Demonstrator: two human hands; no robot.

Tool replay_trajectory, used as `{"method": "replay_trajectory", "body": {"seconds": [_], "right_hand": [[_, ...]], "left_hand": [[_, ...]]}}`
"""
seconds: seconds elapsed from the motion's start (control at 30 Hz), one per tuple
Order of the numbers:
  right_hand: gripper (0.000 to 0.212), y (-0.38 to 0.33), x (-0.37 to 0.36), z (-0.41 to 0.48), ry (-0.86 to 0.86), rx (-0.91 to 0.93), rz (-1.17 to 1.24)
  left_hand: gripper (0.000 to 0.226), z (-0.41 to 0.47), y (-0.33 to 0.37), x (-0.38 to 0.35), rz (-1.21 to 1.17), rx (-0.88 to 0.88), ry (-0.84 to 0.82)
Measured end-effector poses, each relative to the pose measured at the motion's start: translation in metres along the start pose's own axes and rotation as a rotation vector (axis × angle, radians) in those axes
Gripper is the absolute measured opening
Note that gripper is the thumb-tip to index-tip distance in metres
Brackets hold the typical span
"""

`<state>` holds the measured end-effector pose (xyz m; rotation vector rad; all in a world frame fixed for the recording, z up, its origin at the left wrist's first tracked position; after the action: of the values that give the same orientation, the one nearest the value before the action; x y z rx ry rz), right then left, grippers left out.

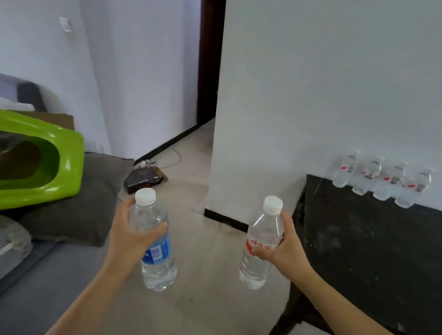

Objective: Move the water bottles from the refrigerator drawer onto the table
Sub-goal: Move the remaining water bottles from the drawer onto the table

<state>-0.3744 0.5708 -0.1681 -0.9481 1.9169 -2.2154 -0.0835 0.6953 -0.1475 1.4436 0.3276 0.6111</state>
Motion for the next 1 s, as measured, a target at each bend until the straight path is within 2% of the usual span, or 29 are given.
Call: {"method": "replay_trajectory", "body": {"seconds": [0.13,0.3,0.53,0.67,0.83,1.0], "right_hand": [[0.092,0.026,0.028,0.033,0.038,-0.061,-0.048],[0.094,0.079,0.079,0.082,0.157,-0.130,-0.002],[0.096,0.119,0.141,0.186,0.301,-0.170,-0.013],[0.098,0.130,0.170,0.222,0.352,-0.178,0.017],[0.092,0.151,0.201,0.257,0.409,-0.208,-0.028],[0.098,0.185,0.243,0.286,0.521,-0.316,-0.089]], "left_hand": [[0.075,0.061,-0.025,-0.061,-0.022,0.044,-0.155],[0.077,0.122,-0.040,-0.144,-0.034,0.089,-0.277],[0.090,0.227,-0.024,-0.232,-0.004,0.043,-0.371],[0.075,0.272,-0.017,-0.272,0.000,-0.013,-0.387],[0.060,0.331,-0.035,-0.336,-0.013,0.005,-0.411],[0.064,0.396,-0.058,-0.411,-0.075,0.023,-0.513]]}}
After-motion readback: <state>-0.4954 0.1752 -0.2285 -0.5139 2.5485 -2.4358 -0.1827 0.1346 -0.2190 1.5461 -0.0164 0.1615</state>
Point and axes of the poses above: each hand's wrist, its own z-axis towards the middle knuckle, its own x-axis out of the back of the hand, y = z × x, the point moved 8 cm from there along z, towards the middle knuckle, and after that the axes turned 10 degrees about -y, right-handed, at the moved point
